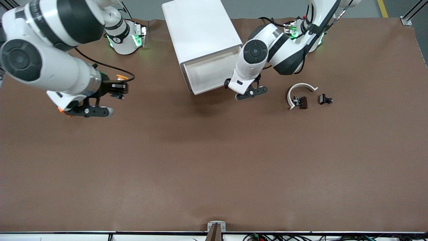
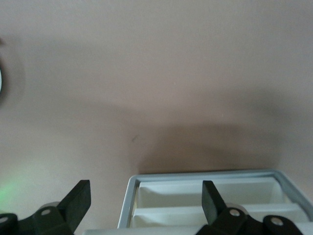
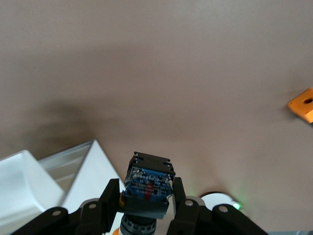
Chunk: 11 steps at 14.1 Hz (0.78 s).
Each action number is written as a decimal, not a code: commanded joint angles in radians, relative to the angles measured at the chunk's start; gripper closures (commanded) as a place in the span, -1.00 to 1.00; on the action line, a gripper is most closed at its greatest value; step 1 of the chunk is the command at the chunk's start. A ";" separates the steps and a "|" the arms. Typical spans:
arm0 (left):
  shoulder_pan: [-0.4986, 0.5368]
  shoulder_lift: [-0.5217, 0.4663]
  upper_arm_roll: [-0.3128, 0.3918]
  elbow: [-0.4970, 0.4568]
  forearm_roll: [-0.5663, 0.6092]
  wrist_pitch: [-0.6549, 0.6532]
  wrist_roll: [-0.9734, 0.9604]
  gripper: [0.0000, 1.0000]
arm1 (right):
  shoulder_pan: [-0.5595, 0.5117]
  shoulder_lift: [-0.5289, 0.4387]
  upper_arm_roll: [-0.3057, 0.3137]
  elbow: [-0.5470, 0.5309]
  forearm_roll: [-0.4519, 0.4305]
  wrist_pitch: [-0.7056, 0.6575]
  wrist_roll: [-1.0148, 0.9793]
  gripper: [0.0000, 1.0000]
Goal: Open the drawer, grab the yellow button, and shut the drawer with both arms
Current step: 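Carry the button toward the orange block while the left gripper withdraws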
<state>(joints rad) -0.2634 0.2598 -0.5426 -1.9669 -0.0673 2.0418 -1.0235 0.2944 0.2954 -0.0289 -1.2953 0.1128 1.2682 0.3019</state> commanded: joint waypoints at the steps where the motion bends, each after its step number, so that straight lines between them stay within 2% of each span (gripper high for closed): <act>1: 0.010 -0.045 -0.060 -0.062 0.015 0.015 0.006 -1.00 | -0.095 -0.022 0.017 -0.056 -0.041 0.013 -0.165 0.95; 3: 0.009 -0.050 -0.098 -0.085 0.015 0.015 0.006 -1.00 | -0.168 -0.021 0.017 -0.077 -0.053 0.043 -0.291 0.92; 6: 0.013 -0.059 -0.144 -0.110 0.014 0.015 0.005 -1.00 | -0.225 -0.022 0.017 -0.137 -0.160 0.158 -0.417 0.92; 11: 0.007 -0.045 -0.171 -0.110 0.001 0.015 -0.006 -1.00 | -0.323 -0.022 0.017 -0.272 -0.191 0.379 -0.547 0.92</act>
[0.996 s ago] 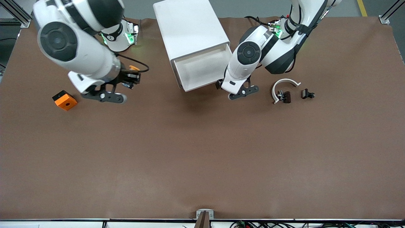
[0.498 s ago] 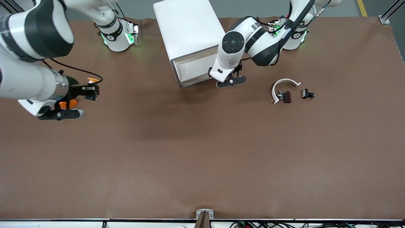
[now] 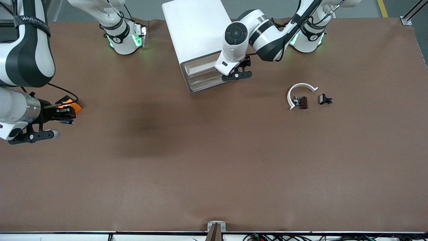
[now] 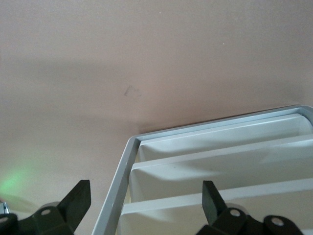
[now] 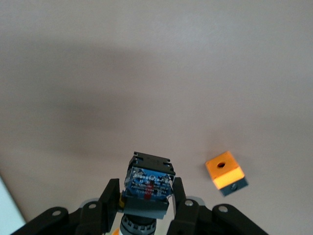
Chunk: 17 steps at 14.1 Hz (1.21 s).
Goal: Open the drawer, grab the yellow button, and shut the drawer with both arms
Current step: 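Carry the button toward the orange block while the left gripper withdraws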
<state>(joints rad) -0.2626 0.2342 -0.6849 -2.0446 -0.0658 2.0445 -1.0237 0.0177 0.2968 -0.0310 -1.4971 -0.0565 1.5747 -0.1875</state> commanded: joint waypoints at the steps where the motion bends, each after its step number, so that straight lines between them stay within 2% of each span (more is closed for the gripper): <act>1: 0.006 -0.013 -0.028 -0.032 0.000 0.014 -0.006 -1.00 | -0.067 -0.022 0.019 -0.101 -0.022 0.115 -0.088 0.91; 7: 0.025 0.008 -0.021 0.013 0.007 0.032 -0.003 -1.00 | -0.122 -0.018 0.019 -0.279 -0.029 0.355 -0.128 0.91; 10: 0.139 0.008 -0.019 0.070 0.012 0.026 -0.003 -1.00 | -0.146 -0.018 0.019 -0.363 -0.032 0.459 -0.155 0.91; 13: 0.311 0.008 -0.019 0.121 0.014 0.025 -0.001 -1.00 | -0.163 -0.028 0.019 -0.474 -0.032 0.572 -0.155 0.87; 17: 0.468 0.005 -0.019 0.182 0.078 0.003 0.000 -1.00 | -0.182 -0.048 0.019 -0.595 -0.031 0.686 -0.149 0.87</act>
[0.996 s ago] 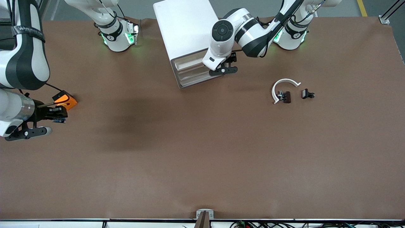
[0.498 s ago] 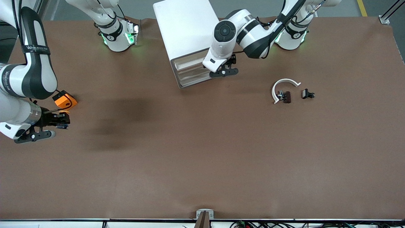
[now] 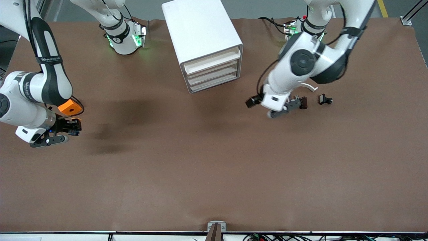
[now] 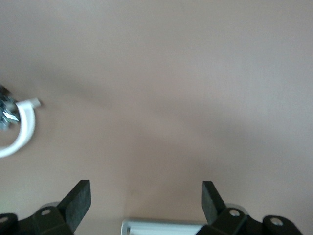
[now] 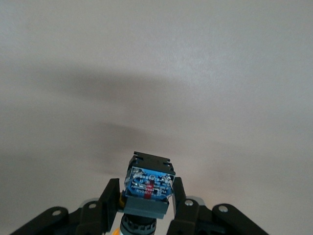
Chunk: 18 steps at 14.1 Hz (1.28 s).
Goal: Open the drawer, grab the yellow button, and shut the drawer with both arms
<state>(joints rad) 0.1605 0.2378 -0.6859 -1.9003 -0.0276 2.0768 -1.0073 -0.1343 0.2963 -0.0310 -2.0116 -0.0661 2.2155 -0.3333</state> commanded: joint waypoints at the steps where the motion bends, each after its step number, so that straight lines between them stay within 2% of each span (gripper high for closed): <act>1: 0.083 0.003 -0.018 0.056 0.067 -0.040 -0.014 -1.00 | -0.033 -0.048 0.019 -0.100 -0.021 0.067 0.005 0.87; 6: 0.207 0.000 -0.018 0.118 0.166 -0.055 0.068 -1.00 | -0.050 -0.039 0.019 -0.205 -0.021 0.222 0.049 0.85; 12: 0.356 -0.029 -0.020 0.196 0.167 -0.193 0.357 -1.00 | -0.051 -0.003 0.019 -0.214 -0.021 0.265 0.069 0.80; 15: 0.421 -0.069 -0.018 0.260 0.166 -0.312 0.516 -1.00 | -0.051 0.015 0.017 -0.216 -0.021 0.282 0.069 0.79; 18: 0.502 -0.129 -0.021 0.270 0.149 -0.377 0.736 -1.00 | -0.053 0.027 0.019 -0.216 -0.021 0.293 0.069 0.78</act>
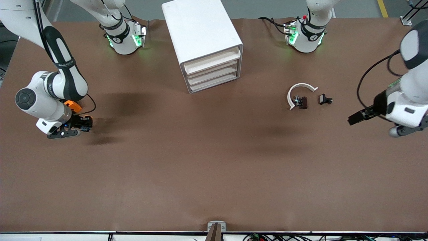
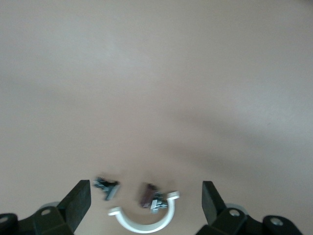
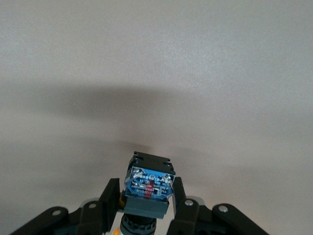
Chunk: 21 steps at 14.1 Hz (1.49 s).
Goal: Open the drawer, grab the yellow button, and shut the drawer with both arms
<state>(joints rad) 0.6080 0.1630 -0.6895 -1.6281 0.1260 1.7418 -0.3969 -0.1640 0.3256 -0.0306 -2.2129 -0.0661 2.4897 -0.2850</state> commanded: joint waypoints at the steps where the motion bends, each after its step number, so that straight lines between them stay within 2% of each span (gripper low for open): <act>1: 0.062 -0.078 -0.018 -0.001 -0.005 -0.059 0.189 -1.00 | -0.023 0.006 0.017 -0.013 -0.021 0.018 0.021 0.78; 5: 0.096 -0.143 -0.006 -0.001 -0.098 -0.129 0.280 -1.00 | -0.022 0.036 0.018 -0.013 -0.021 0.054 0.021 0.78; 8: 0.069 -0.206 0.025 -0.006 -0.126 -0.146 0.320 -1.00 | -0.022 0.052 0.018 -0.013 -0.021 0.061 0.021 0.77; 9: -0.014 -0.226 0.095 -0.009 -0.126 -0.154 0.320 -1.00 | -0.022 0.056 0.018 -0.013 -0.021 0.064 0.021 0.75; 10: -0.131 -0.230 0.211 -0.010 -0.126 -0.165 0.319 -1.00 | -0.022 0.058 0.018 -0.013 -0.021 0.064 0.021 0.67; 11: -0.281 -0.230 0.360 -0.010 -0.126 -0.169 0.319 -1.00 | -0.022 0.058 0.018 -0.011 -0.021 0.060 0.023 0.27; 12: -0.404 -0.237 0.484 -0.009 -0.126 -0.177 0.320 -1.00 | -0.022 0.056 0.018 -0.011 -0.021 0.054 0.023 -0.69; 13: -0.474 -0.246 0.548 -0.012 -0.126 -0.183 0.317 -1.00 | -0.022 0.055 0.018 -0.011 -0.021 0.049 0.023 -1.00; 14: -0.512 -0.255 0.574 -0.013 -0.126 -0.185 0.308 -1.00 | -0.022 0.049 0.018 -0.008 -0.021 0.046 0.023 -1.00; 17: -0.559 -0.289 0.594 -0.042 -0.126 -0.183 0.311 -1.00 | -0.014 0.000 0.020 0.021 -0.021 -0.026 0.024 -1.00; 21: -0.645 -0.335 0.637 -0.093 -0.121 -0.180 0.311 -1.00 | 0.024 -0.126 0.028 0.102 -0.021 -0.296 0.097 -1.00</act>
<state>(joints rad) 0.0081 -0.1224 -0.0956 -1.6720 0.0116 1.5607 -0.0986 -0.1579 0.2829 -0.0136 -2.1227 -0.0661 2.2892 -0.2601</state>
